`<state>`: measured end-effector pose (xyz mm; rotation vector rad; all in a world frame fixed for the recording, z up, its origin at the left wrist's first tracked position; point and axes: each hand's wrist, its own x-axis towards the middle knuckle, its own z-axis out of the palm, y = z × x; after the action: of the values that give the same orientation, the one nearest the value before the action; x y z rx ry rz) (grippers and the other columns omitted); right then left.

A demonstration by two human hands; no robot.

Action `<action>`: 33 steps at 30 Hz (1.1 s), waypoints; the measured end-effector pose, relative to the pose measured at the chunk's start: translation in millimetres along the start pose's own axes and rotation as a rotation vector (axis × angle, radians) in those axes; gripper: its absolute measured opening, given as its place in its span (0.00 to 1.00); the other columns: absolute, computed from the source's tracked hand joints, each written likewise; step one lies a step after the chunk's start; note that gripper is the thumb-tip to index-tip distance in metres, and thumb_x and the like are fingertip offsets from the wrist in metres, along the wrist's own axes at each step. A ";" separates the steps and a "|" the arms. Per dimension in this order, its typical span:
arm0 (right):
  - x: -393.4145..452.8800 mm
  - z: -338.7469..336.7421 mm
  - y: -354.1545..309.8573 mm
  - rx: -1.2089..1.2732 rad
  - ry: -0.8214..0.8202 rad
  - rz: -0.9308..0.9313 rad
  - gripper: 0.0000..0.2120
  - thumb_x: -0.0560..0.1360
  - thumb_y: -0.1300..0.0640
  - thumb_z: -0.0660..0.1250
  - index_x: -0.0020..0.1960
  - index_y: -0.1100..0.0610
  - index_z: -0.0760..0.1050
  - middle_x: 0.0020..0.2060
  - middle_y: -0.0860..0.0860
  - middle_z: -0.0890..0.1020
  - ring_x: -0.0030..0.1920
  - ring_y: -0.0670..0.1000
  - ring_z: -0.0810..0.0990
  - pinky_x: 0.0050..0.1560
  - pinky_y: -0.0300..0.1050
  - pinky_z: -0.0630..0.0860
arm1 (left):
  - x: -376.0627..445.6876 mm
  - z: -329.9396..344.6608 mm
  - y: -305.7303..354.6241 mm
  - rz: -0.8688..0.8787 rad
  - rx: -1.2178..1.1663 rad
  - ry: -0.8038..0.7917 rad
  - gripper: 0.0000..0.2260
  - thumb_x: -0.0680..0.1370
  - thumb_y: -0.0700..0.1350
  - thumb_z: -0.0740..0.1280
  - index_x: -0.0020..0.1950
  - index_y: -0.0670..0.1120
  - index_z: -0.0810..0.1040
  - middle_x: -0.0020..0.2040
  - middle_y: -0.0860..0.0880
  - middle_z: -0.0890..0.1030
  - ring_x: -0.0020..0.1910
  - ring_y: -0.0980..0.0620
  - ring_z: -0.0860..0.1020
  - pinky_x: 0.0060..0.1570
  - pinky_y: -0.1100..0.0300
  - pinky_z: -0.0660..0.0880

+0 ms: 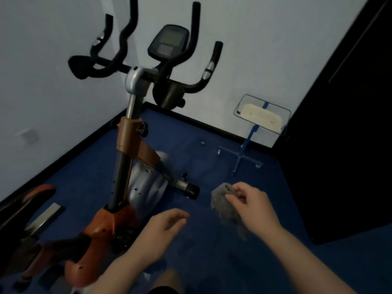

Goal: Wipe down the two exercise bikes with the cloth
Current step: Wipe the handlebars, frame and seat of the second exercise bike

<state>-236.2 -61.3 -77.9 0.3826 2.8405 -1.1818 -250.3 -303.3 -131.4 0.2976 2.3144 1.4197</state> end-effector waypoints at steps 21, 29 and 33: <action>223.1 -3.5 -150.3 0.537 0.331 -0.267 0.04 0.76 0.55 0.70 0.48 0.54 0.76 0.41 0.46 0.81 0.41 0.40 0.81 0.39 0.31 0.76 | 186.3 -155.7 60.0 0.053 -0.188 0.555 0.08 0.80 0.38 0.64 0.50 0.47 0.82 0.47 0.52 0.82 0.46 0.61 0.80 0.42 0.74 0.73; 283.8 32.6 -180.7 0.166 0.140 -0.545 0.05 0.77 0.52 0.68 0.51 0.51 0.78 0.46 0.44 0.80 0.46 0.42 0.76 0.48 0.41 0.77 | 239.0 -155.0 109.1 0.148 -0.241 0.804 0.09 0.79 0.35 0.64 0.49 0.48 0.80 0.44 0.55 0.82 0.44 0.60 0.80 0.43 0.71 0.74; 299.0 33.1 -160.5 -0.081 0.231 -0.728 0.07 0.76 0.51 0.69 0.52 0.51 0.81 0.50 0.47 0.78 0.54 0.48 0.70 0.53 0.49 0.73 | 246.8 -153.3 108.2 0.099 -0.216 0.924 0.08 0.79 0.37 0.64 0.49 0.48 0.81 0.44 0.53 0.82 0.43 0.58 0.80 0.42 0.68 0.74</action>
<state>-566.6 -130.6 -29.6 -0.6175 3.3323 -1.1361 -542.8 -281.5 -30.7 -0.4097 2.7870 2.1557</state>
